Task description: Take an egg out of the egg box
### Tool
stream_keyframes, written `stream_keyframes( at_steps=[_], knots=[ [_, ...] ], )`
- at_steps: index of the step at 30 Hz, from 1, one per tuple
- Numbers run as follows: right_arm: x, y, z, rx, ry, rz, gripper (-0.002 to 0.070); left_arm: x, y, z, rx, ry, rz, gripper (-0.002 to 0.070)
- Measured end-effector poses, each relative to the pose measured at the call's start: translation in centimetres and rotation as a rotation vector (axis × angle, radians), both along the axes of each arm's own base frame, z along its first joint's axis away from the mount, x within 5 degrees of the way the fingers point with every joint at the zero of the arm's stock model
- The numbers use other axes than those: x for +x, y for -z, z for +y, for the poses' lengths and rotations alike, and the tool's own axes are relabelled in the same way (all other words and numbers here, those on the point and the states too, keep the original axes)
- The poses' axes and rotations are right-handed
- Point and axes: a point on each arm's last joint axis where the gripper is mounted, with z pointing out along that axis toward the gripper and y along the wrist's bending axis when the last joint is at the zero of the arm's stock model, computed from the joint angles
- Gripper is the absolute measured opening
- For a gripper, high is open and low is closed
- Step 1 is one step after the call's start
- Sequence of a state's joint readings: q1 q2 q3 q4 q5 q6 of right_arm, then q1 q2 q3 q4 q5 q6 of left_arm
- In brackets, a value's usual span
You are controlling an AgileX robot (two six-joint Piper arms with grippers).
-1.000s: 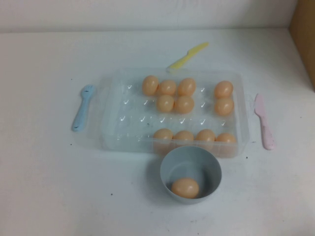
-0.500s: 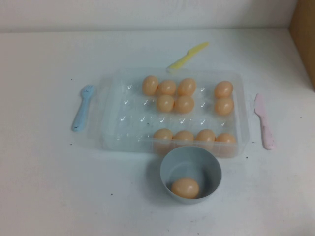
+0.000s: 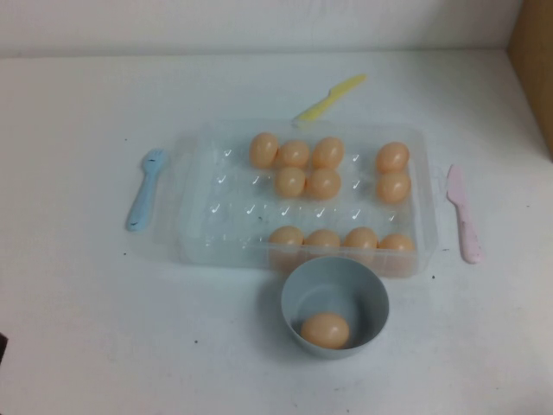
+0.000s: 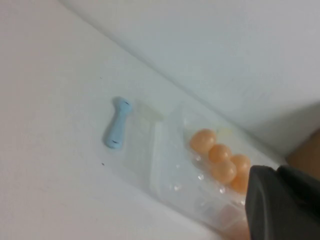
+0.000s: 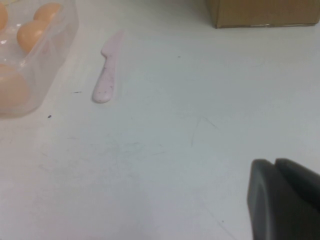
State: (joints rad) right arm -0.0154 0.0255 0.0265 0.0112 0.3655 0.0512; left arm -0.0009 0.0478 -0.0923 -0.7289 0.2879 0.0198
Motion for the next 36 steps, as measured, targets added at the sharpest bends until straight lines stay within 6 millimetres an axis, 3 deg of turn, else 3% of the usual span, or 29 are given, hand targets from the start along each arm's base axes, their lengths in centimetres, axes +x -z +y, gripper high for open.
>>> stream_keyframes(
  at_steps=[4, 7, 11, 22, 30, 36],
  knots=[
    [0.0, 0.0, 0.0, 0.000, 0.000, 0.000, -0.0017, 0.7, -4.0, -1.0, 0.186, 0.135, 0.065, -0.0005],
    [0.0, 0.0, 0.0, 0.000, 0.000, 0.000, -0.0017, 2.3, -7.4, -1.8, 0.367, 0.296, 0.139, -0.0005],
    [0.0, 0.0, 0.0, 0.000, 0.000, 0.000, -0.0017, 4.9, -10.1, -2.6, 0.518, 0.479, 0.237, -0.0005],
    [0.0, 0.0, 0.0, 0.000, 0.000, 0.000, -0.0017, 13.6, -12.3, -3.4, 0.716, 0.744, 0.492, -0.0005],
    [0.0, 0.0, 0.0, 0.000, 0.000, 0.000, -0.0017, 17.3, -12.2, -8.8, 0.867, 0.948, 0.506, -0.0004],
    [0.0, 0.0, 0.0, 0.000, 0.000, 0.000, -0.0017, 21.1, -11.6, -12.5, 0.917, 1.003, 0.518, -0.0005]
  ],
)
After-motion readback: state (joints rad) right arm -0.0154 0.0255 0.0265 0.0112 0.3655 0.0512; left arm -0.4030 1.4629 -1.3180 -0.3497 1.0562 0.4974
